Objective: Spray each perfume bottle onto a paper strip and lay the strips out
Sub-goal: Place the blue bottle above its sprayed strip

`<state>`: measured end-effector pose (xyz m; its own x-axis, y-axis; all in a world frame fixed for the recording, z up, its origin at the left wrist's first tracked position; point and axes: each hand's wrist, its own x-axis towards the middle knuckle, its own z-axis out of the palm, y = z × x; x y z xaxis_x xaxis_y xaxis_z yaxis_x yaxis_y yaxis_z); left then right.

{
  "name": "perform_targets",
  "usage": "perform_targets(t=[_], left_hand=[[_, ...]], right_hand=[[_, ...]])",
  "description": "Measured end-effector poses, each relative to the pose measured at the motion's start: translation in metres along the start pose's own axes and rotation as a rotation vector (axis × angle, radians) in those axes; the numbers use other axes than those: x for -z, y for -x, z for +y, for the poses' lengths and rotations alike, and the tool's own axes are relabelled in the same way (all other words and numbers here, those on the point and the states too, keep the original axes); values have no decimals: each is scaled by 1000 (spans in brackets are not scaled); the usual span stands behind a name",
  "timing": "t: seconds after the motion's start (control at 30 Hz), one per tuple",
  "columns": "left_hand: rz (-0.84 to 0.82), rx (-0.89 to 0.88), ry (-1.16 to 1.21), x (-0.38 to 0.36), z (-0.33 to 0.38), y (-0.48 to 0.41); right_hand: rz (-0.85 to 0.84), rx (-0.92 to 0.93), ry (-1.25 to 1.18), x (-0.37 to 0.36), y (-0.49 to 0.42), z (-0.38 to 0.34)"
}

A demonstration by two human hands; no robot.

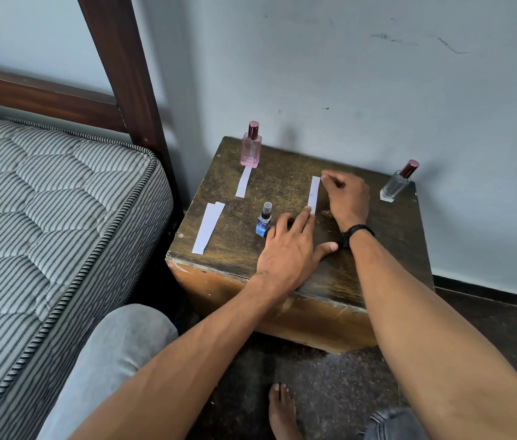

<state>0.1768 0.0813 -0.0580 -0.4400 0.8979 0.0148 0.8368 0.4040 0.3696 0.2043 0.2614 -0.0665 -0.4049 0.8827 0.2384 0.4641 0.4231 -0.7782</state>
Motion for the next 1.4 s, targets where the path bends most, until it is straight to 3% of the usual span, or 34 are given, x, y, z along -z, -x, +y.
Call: perform_targets(t=[0.7, 0.83, 0.97, 1.2, 1.27, 1.4], left_hand=[[54, -100, 28, 0, -4, 25], [81, -125, 180, 8, -4, 42], [281, -15, 377, 16, -10, 69], [557, 409, 687, 50, -45, 81], [560, 432, 768, 56, -55, 74], [396, 400, 839, 58, -70, 59]], right_hand=[[-33, -76, -100, 29, 67, -12], [-29, -80, -90, 40, 93, -16], [-57, -71, -71, 44, 115, -18], [-95, -84, -61, 32, 127, -30], [-145, -84, -73, 23, 130, -35], [-252, -18, -89, 9, 132, -50]])
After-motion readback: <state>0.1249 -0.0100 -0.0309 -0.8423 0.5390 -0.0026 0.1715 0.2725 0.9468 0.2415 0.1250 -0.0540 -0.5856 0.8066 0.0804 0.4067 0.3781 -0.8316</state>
